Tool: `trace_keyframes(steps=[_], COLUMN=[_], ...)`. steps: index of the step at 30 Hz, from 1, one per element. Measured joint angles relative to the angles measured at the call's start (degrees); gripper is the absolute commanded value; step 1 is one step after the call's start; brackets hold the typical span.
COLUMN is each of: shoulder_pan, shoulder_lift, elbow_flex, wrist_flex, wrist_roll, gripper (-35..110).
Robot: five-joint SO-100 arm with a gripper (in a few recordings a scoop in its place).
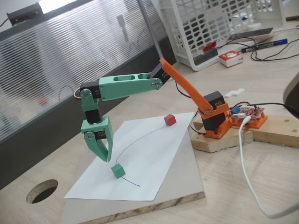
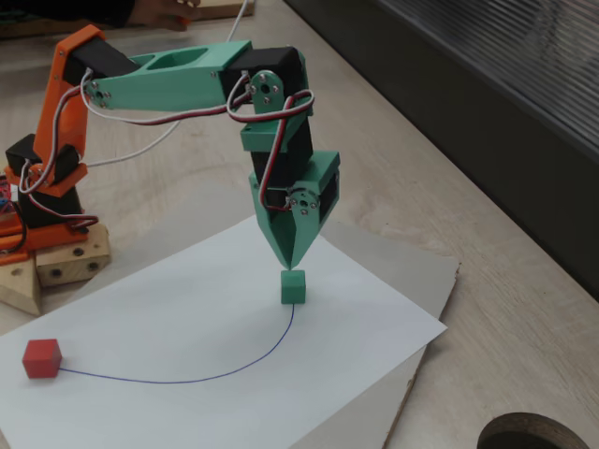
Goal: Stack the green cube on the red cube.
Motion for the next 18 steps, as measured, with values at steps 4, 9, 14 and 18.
trace_keyframes(steps=[4, 9, 14, 18], shoulder_pan=[0.3, 0.3, 0.3, 0.3], shoulder_lift=[-0.2, -5.5, -7.0, -7.0], elbow_flex=[0.0, -0.2, -0.2, -0.2], wrist_flex=[-0.5, -1.1, -1.1, -1.1], wrist_roll=[0.0, -0.1, -0.1, -0.1], gripper=[2, 2, 2, 2])
